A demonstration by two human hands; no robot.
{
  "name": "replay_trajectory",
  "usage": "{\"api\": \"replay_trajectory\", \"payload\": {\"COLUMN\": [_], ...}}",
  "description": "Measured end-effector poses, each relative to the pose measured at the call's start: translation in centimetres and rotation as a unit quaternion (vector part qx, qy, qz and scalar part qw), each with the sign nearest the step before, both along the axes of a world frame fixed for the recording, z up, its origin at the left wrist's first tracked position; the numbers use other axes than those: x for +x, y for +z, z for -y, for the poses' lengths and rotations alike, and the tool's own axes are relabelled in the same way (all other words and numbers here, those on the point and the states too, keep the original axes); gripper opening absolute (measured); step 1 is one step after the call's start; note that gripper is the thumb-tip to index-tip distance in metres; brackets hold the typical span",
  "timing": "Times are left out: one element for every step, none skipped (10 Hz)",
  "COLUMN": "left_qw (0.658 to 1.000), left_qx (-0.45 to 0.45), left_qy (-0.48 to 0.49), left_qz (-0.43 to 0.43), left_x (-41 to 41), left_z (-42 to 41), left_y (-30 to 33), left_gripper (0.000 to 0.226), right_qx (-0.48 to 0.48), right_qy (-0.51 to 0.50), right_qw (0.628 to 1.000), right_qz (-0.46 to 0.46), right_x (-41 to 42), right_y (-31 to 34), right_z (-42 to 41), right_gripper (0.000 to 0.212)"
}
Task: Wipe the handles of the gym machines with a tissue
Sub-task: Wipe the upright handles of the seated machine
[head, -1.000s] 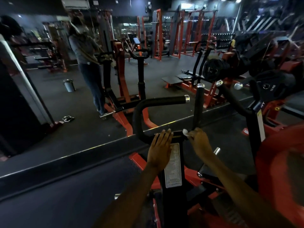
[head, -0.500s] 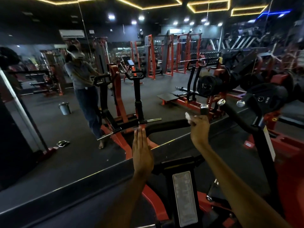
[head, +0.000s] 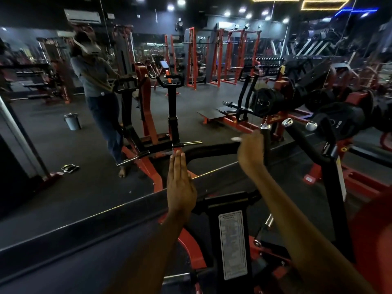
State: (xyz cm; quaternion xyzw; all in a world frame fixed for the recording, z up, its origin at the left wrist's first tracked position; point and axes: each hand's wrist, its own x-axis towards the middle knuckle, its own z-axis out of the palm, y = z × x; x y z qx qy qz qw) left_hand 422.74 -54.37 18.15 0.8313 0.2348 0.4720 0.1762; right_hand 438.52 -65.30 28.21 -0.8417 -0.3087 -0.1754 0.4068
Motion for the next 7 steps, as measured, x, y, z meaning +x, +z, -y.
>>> {"api": "replay_trajectory", "payload": {"left_qw": [1.0, 0.999, 0.999, 0.999, 0.999, 1.0, 1.0], "left_qx": [-0.007, -0.009, -0.021, -0.025, -0.024, -0.018, -0.015], "left_qy": [-0.003, -0.022, -0.022, -0.02, -0.015, -0.014, -0.018], "left_qz": [-0.025, -0.025, -0.027, -0.019, -0.022, -0.016, -0.016], "left_x": [0.0, -0.3, -0.4, -0.3, -0.2, -0.4, -0.4], "left_z": [0.5, 0.1, 0.2, 0.4, 0.3, 0.4, 0.4], "left_y": [-0.2, -0.2, -0.2, 0.1, 0.0, -0.3, -0.2], "left_gripper": [0.057, 0.056, 0.055, 0.056, 0.057, 0.06, 0.06], "right_qx": [-0.061, -0.145, -0.209, -0.267, -0.19, -0.061, -0.029], "right_qy": [0.094, 0.231, 0.129, -0.036, 0.057, 0.194, 0.123], "right_qw": [0.994, 0.962, 0.969, 0.963, 0.98, 0.979, 0.991], "right_qz": [0.002, 0.01, 0.022, 0.022, 0.02, 0.026, 0.043], "right_x": [-4.5, -5.8, -2.7, 0.4, -3.6, -8.4, -6.1], "right_y": [1.1, 1.4, 2.6, 3.6, 1.9, -1.3, -2.1], "right_z": [-3.0, -4.2, -2.4, 0.0, -2.8, -4.1, -1.4], "right_gripper": [0.026, 0.031, 0.023, 0.021, 0.023, 0.025, 0.019]}}
